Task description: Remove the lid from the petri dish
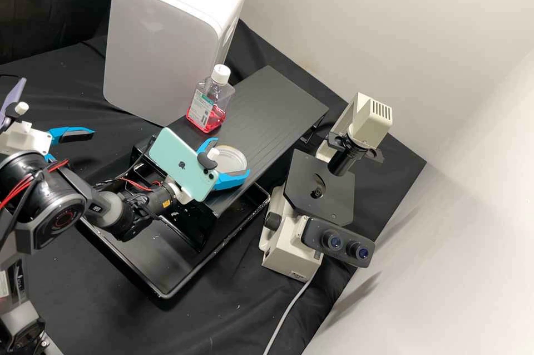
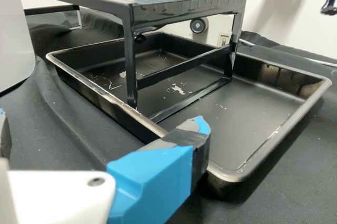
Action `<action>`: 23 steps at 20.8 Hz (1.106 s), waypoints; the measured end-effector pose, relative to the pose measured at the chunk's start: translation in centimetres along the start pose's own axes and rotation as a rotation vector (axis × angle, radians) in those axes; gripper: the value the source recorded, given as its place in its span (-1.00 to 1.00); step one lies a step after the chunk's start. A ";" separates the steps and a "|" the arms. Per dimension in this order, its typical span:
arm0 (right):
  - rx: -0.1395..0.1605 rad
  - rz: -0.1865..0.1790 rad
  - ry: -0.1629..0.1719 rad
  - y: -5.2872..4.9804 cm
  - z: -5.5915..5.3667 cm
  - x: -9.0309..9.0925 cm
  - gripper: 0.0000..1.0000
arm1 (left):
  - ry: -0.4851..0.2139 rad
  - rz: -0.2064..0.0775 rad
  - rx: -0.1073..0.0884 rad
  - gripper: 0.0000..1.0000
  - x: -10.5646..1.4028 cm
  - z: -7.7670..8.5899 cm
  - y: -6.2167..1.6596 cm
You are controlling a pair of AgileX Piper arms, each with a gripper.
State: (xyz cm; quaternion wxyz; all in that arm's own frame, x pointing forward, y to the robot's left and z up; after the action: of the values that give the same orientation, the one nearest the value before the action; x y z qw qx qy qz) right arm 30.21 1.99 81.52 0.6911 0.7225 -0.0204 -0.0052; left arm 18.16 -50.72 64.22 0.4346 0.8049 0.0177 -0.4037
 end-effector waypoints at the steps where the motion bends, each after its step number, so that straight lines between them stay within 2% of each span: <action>1: 0.004 0.000 0.000 0.0 0.0 -0.2 -1.00 | 0.001 0.000 0.000 1.00 0.0 0.0 0.00; 5: 0.004 0.014 0.016 0.3 -0.2 -1.0 -1.00 | 0.001 0.000 0.000 1.00 0.0 0.0 0.00; 10: 0.000 0.086 0.079 1.6 -1.0 -1.9 -1.00 | 0.003 -0.008 -0.001 1.00 0.0 -0.1 -0.18; 13: -0.001 0.115 0.110 2.0 -1.4 -2.2 -1.00 | 0.003 -0.009 -0.001 1.00 0.1 -0.1 -0.21; 17: 0.017 0.112 0.111 2.0 -1.3 -2.2 -1.00 | 0.004 -0.010 -0.001 1.00 0.1 -0.1 -0.23; 23: 0.018 0.115 0.108 2.1 -1.3 -2.2 -1.00 | 0.004 -0.010 -0.001 1.00 0.1 -0.1 -0.23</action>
State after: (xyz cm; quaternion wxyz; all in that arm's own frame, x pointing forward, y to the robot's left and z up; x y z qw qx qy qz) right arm 27.97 3.24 83.61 0.6839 0.7255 -0.0244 0.0736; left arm 18.17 -50.54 64.04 0.4330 0.8053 0.0227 -0.4044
